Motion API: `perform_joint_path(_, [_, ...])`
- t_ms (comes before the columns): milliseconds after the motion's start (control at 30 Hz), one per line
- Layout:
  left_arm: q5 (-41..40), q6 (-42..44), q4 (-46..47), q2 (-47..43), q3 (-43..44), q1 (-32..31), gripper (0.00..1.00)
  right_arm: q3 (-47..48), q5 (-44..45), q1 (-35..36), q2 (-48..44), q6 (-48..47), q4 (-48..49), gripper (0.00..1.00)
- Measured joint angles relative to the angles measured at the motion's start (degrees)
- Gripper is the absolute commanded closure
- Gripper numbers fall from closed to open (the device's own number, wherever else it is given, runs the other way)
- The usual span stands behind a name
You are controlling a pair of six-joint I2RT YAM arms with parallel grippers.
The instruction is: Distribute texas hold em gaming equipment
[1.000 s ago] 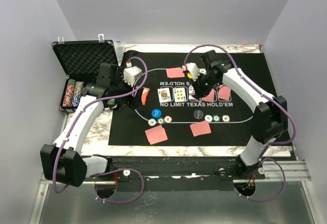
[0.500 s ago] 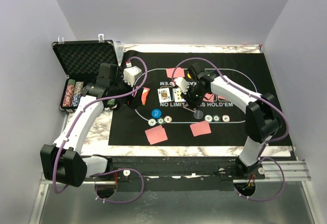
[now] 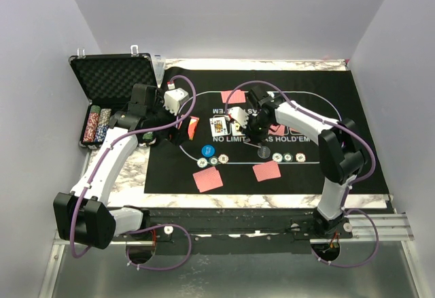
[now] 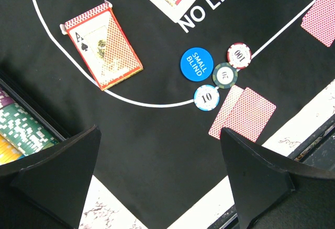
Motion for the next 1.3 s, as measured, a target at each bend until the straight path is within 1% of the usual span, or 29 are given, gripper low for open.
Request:
perform_joint_path(333, [0.0, 0.0, -0.02, 0.0, 0.0, 0.0, 0.02, 0.0, -0.22, 0.0, 0.85, -6.05, 0.98, 0.92])
perform_joint_path(633, [0.02, 0.0, -0.04, 0.0, -0.2, 0.0, 0.02, 0.55, -0.17, -0.02, 3.56, -8.87, 1.53, 0.9])
perform_joint_path(767, [0.02, 0.0, -0.04, 0.0, -0.37, 0.0, 0.02, 1.73, -0.07, 0.0, 4.44, -9.4, 1.77, 0.84])
perform_joint_path(867, [0.02, 0.02, -0.15, -0.09, -0.63, 0.0, 0.02, 2.29, -0.07, 0.0, 5.11, -9.49, 1.75, 0.78])
perform_joint_path(1000, [0.02, 0.02, -0.24, -0.22, -0.9, 0.0, 0.02, 2.82, -0.04, 0.0, 6.12, -9.94, 1.68, 0.76])
perform_joint_path(1300, [0.02, 0.02, -0.42, -0.22, -0.92, 0.0, 0.02, 3.23, -0.09, 0.0, 7.41, -10.49, 0.92, 0.51])
